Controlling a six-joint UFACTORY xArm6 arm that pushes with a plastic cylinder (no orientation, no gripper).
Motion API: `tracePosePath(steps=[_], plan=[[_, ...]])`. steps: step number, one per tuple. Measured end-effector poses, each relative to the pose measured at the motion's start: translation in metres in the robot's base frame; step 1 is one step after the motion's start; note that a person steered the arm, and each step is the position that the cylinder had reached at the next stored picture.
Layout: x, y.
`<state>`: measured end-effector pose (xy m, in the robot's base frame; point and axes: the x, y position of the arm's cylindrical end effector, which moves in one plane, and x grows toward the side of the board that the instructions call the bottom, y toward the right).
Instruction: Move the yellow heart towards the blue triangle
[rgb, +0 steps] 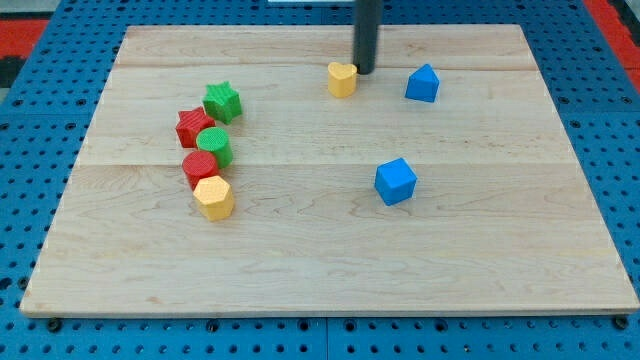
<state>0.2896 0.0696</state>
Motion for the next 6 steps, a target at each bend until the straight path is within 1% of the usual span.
tracePosePath(steps=[1, 2, 3, 4, 5, 6], plan=[[-0.02, -0.106], [-0.074, -0.153], [-0.029, -0.181], [-0.002, -0.132], [0.032, -0.1], [0.047, -0.102]])
